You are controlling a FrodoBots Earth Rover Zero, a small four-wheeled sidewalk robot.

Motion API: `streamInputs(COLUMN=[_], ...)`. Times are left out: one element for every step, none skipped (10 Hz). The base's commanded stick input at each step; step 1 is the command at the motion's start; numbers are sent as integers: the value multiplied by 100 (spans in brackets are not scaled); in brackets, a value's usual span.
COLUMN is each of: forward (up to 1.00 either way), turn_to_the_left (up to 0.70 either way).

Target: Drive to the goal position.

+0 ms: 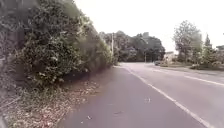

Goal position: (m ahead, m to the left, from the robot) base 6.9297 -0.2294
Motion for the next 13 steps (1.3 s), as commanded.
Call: streamInputs(forward=[100,100,100,100,100,100,100,100,100,100,100,100,100], turn_to_the_left=[0,0,0,0,0,0,0,0,0,0,0,0,0])
